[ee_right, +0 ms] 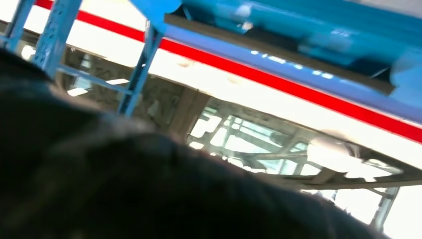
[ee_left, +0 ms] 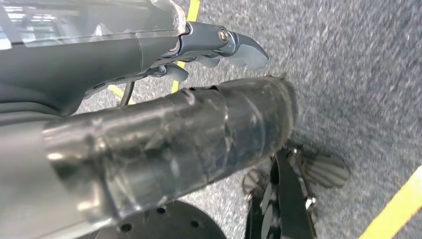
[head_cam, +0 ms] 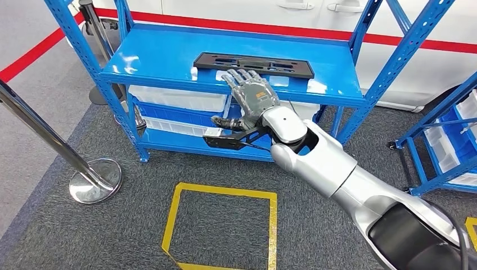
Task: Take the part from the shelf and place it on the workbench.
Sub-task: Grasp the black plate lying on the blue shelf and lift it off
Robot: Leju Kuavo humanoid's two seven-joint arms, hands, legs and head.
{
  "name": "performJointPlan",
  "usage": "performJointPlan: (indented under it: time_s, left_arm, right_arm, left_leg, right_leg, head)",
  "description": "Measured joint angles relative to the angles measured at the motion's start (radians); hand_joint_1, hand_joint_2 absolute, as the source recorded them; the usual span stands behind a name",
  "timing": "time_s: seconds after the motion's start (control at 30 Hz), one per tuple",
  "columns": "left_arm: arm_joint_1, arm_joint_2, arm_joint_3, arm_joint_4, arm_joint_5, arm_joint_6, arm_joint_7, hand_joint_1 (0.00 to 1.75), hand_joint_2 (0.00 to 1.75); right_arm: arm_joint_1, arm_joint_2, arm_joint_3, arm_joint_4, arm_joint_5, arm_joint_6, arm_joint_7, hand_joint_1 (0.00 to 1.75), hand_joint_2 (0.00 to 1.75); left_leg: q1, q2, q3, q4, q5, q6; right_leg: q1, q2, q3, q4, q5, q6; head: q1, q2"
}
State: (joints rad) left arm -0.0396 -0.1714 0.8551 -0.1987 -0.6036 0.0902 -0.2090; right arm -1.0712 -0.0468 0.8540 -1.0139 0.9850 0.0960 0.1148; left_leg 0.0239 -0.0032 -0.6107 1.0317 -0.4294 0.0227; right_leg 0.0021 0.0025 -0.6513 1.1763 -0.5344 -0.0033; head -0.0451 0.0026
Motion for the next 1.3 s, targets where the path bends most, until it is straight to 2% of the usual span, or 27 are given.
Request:
performJointPlan:
  time_s: [0.07, 0.1, 0.13, 0.2, 0.23, 0.27, 0.33, 0.4, 0.47, 0.53, 0.57, 0.6, 0.63, 0.67, 0.7, 0.77, 0.8, 0.93, 1.0, 1.07, 1.1, 1.13, 1.17, 1.2, 1.23, 1.27, 1.3]
  left_arm:
    - [0.0, 0.0, 0.0, 0.0, -0.005, 0.006, 0.0, 0.0, 0.0]
    - [0.0, 0.0, 0.0, 0.0, -0.007, 0.007, 0.0, 0.0, 0.0]
    - [0.0, 0.0, 0.0, 0.0, -0.008, 0.007, 0.001, 0.0, 0.0]
    - [0.0, 0.0, 0.0, 0.0, -0.008, 0.008, 0.001, 0.0, 0.0]
    - [-0.001, -0.001, 0.0, 0.0, -0.007, 0.007, 0.001, 0.0, 0.0]
    - [-0.002, -0.002, 0.001, 0.0, -0.005, 0.007, 0.0, 0.0, 0.0]
    - [-0.003, -0.003, 0.003, 0.0, -0.002, 0.006, 0.001, 0.0, 0.0]
    - [-0.004, -0.003, 0.007, 0.0, 0.001, 0.003, 0.004, 0.0, 0.0]
    - [-0.004, -0.002, 0.011, 0.0, 0.005, -0.003, 0.007, 0.0, 0.0]
    - [-0.003, -0.002, 0.016, 0.0, 0.009, -0.009, 0.01, 0.0, 0.0]
    - [-0.003, -0.002, 0.018, 0.0, 0.009, -0.011, 0.011, 0.0, 0.0]
    - [-0.004, -0.002, 0.019, 0.0, 0.01, -0.012, 0.012, 0.0, 0.0]
    - [-0.004, -0.002, 0.02, 0.0, 0.01, -0.012, 0.013, 0.0, 0.0]
    - [-0.004, -0.001, 0.022, 0.0, 0.011, -0.012, 0.014, 0.0, 0.0]
    - [-0.003, -0.001, 0.023, 0.0, 0.011, -0.012, 0.015, 0.0, 0.0]
    - [-0.003, 0.0, 0.025, 0.0, 0.011, -0.013, 0.017, 0.0, 0.0]
    - [-0.003, 0.0, 0.026, 0.0, 0.011, -0.013, 0.018, 0.0, 0.0]
    - [-0.005, -0.001, 0.028, 0.0, 0.011, -0.014, 0.018, 0.0, 0.0]
    - [-0.005, -0.001, 0.031, 0.0, 0.011, -0.013, 0.018, 0.0, 0.0]
    - [-0.005, -0.001, 0.034, 0.0, 0.01, -0.013, 0.017, 0.0, 0.0]
    - [-0.005, -0.001, 0.035, 0.0, 0.01, -0.013, 0.016, 0.0, 0.0]
    - [-0.005, -0.001, 0.037, 0.0, 0.01, -0.014, 0.016, 0.0, 0.0]
    - [-0.005, -0.001, 0.038, 0.0, 0.01, -0.014, 0.015, 0.0, 0.0]
    - [-0.004, -0.001, 0.039, 0.0, 0.01, -0.015, 0.015, 0.0, 0.0]
    - [-0.004, -0.002, 0.04, 0.0, 0.01, -0.015, 0.015, 0.0, 0.0]
    - [-0.004, -0.002, 0.041, 0.0, 0.01, -0.015, 0.015, 0.0, 0.0]
    - [-0.005, -0.002, 0.041, 0.0, 0.01, -0.015, 0.014, 0.0, 0.0]
  right_arm:
    - [-0.004, -0.011, -0.008, -0.003, -0.004, 0.003, 0.001, 0.0, 0.0]
    - [-0.004, -0.015, -0.01, -0.004, -0.006, 0.004, 0.001, 0.0, 0.0]
    - [-0.004, -0.019, -0.011, -0.004, -0.007, 0.005, 0.002, 0.0, 0.0]
    - [-0.008, -0.025, -0.014, -0.008, -0.008, 0.006, 0.002, 0.0, 0.0]
    - [-0.012, -0.026, -0.016, -0.01, -0.008, 0.006, 0.003, 0.0, 0.0]
    - [-0.016, -0.028, -0.017, -0.012, -0.008, 0.007, 0.004, 0.0, 0.0]
    - [-0.02, -0.03, -0.018, -0.012, -0.007, 0.008, 0.006, 0.0, 0.0]
    - [-0.022, -0.032, -0.018, -0.014, -0.007, 0.009, 0.007, 0.0, 0.0]
    - [-0.026, -0.033, -0.019, -0.015, -0.007, 0.01, 0.006, 0.0, 0.0]
    - [-0.028, -0.032, -0.018, -0.015, -0.007, 0.014, 0.004, 0.0, 0.0]
    - [-0.027, -0.031, -0.018, -0.014, -0.007, 0.016, 0.002, 0.0, 0.0]
    - [-0.026, -0.029, -0.018, -0.014, -0.007, 0.018, 0.001, 0.0, 0.0]
    - [-0.026, -0.028, -0.018, -0.014, -0.007, 0.019, 0.0, 0.0, 0.0]
    - [-0.026, -0.026, -0.018, -0.014, -0.007, 0.019, 0.0, 0.0, 0.0]
    - [-0.026, -0.024, -0.017, -0.014, -0.007, 0.02, -0.001, 0.0, 0.0]
    - [-0.027, -0.021, -0.017, -0.014, -0.007, 0.02, -0.001, 0.0, 0.0]
    - [-0.027, -0.02, -0.017, -0.014, -0.007, 0.02, -0.001, 0.0, 0.0]
    - [-0.028, -0.018, -0.017, -0.013, -0.007, 0.02, -0.004, 0.0, 0.0]
    - [-0.03, -0.018, -0.017, -0.012, -0.006, 0.021, -0.004, 0.0, 0.0]
    - [-0.028, -0.018, -0.016, -0.009, -0.006, 0.022, -0.005, 0.0, 0.0]
    - [-0.026, -0.018, -0.016, -0.007, -0.006, 0.022, -0.006, 0.0, 0.0]
    - [-0.024, -0.018, -0.015, -0.006, -0.006, 0.023, -0.007, 0.0, 0.0]
    - [-0.024, -0.018, -0.015, -0.005, -0.006, 0.023, -0.008, 0.0, 0.0]
    - [-0.024, -0.018, -0.015, -0.004, -0.006, 0.023, -0.008, 0.0, 0.0]
    - [-0.025, -0.018, -0.015, -0.004, -0.005, 0.023, -0.008, 0.0, 0.0]
    - [-0.026, -0.018, -0.015, -0.003, -0.005, 0.023, -0.008, 0.0, 0.0]
    - [-0.027, -0.018, -0.014, -0.003, -0.005, 0.023, -0.008, 0.0, 0.0]
  left_leg:
    - [-0.001, -0.001, 0.001, 0.0, -0.002, 0.004]
    - [-0.001, -0.001, 0.002, 0.0, -0.003, 0.004]
    - [-0.002, -0.002, 0.004, 0.0, -0.005, 0.005]
    - [-0.003, -0.003, 0.009, 0.0, -0.008, 0.004]
    - [-0.005, -0.003, 0.01, 0.0, -0.009, 0.002]
    - [-0.004, -0.003, 0.01, -0.001, -0.009, -0.001]
    - [-0.003, -0.003, 0.01, -0.005, -0.009, -0.011]
    - [-0.003, -0.002, 0.01, -0.002, -0.013, -0.021]
    - [-0.004, -0.001, -0.014, 0.053, -0.047, -0.028]
    - [-0.003, -0.001, -0.077, 0.18, -0.107, -0.033]
    - [-0.002, -0.001, -0.11, 0.24, -0.128, -0.037]
    - [-0.002, 0.0, -0.129, 0.27, -0.128, -0.039]
    - [-0.002, 0.0, -0.129, 0.26, -0.109, -0.041]
    - [-0.002, 0.0, -0.108, 0.212, -0.073, -0.041]
    - [-0.002, 0.0, -0.077, 0.144, -0.033, -0.039]
    - [-0.005, 0.001, -0.021, 0.031, 0.006, -0.031]
    - [-0.006, 0.0, -0.01, 0.008, 0.007, -0.026]
    - [-0.003, -0.002, 0.001, -0.007, 0.003, -0.005]
    - [0.001, -0.001, 0.006, -0.013, 0.003, 0.004]
    - [0.001, -0.001, 0.007, -0.013, 0.0, 0.007]
    - [0.001, -0.002, 0.009, -0.013, -0.003, 0.007]
    - [0.001, -0.002, 0.012, -0.013, -0.005, 0.006]
    - [0.001, -0.003, 0.017, -0.013, -0.009, 0.005]
    - [0.002, -0.004, 0.023, -0.013, -0.013, 0.002]
    - [0.001, -0.004, 0.028, -0.013, -0.018, -0.001]
    - [0.0, -0.005, 0.032, -0.012, -0.022, -0.006]
    - [-0.001, -0.005, 0.033, -0.012, -0.024, -0.01]
  right_leg:
    - [-0.004, 0.0, -0.063, 0.117, -0.04, 0.005]
    - [-0.005, 0.0, -0.077, 0.135, -0.034, 0.004]
    - [-0.005, 0.0, -0.073, 0.114, -0.008, 0.002]
    - [0.0, 0.0, -0.019, -0.014, 0.066, -0.013]
    - [0.004, 0.0, 0.009, -0.077, 0.091, -0.021]
    - [0.009, 0.0, 0.027, -0.119, 0.103, -0.027]
    - [0.015, -0.001, 0.036, -0.143, 0.102, -0.034]
    - [0.009, -0.001, 0.047, -0.157, 0.107, -0.037]
    - [0.001, -0.004, 0.06, -0.173, 0.113, -0.042]
    - [0.001, -0.005, 0.062, -0.174, 0.112, -0.046]
    - [0.002, -0.005, 0.062, -0.174, 0.111, -0.046]
    - [0.003, -0.005, 0.063, -0.172, 0.109, -0.046]
    - [0.002, -0.004, 0.064, -0.17, 0.106, -0.046]
    - [0.002, -0.004, 0.067, -0.166, 0.101, -0.044]
    - [0.001, -0.003, 0.07, -0.161, 0.095, -0.041]
    - [0.005, -0.002, 0.071, -0.148, 0.082, -0.032]
    - [0.007, -0.002, 0.07, -0.144, 0.078, -0.027]
    - [0.006, -0.002, 0.066, -0.125, 0.059, -0.009]
    - [0.0, -0.002, 0.023, -0.037, 0.012, 0.003]
    - [-0.006, -0.002, -0.053, 0.096, -0.037, 0.013]
    - [-0.01, -0.002, -0.079, 0.133, -0.039, 0.016]
    - [-0.013, -0.002, -0.087, 0.135, -0.023, 0.018]
    - [-0.015, -0.003, -0.074, 0.095, 0.014, 0.018]
    - [-0.016, -0.003, -0.046, 0.025, 0.06, 0.016]
    - [-0.015, -0.003, -0.017, -0.04, 0.093, 0.014]
    - [-0.013, -0.002, 0.008, -0.097, 0.114, 0.01]
    - [-0.01, -0.002, 0.021, -0.128, 0.119, 0.006]
  head:
    - [0.0, 0.0]
    - [0.0, 0.0]
    - [0.0, 0.0]
    - [0.0, 0.0]
    - [0.0, 0.0]
    - [0.0, 0.0]
    - [0.0, 0.0]
    - [0.0, 0.0]
    - [-0.001, 0.0]
    - [-0.001, 0.0]
    - [-0.001, 0.0]
    - [-0.001, 0.0]
    - [-0.001, 0.0]
    - [-0.001, 0.0]
    - [-0.001, 0.0]
    - [-0.001, 0.0]
    - [-0.001, 0.0]
    - [0.0, 0.0]
    - [0.001, 0.0]
    - [0.001, 0.0]
    - [0.001, 0.0]
    - [0.001, 0.0]
    - [0.001, 0.0]
    - [0.001, 0.0]
    - [0.001, 0.0]
    - [0.001, 0.0]
    - [0.001, 0.0]
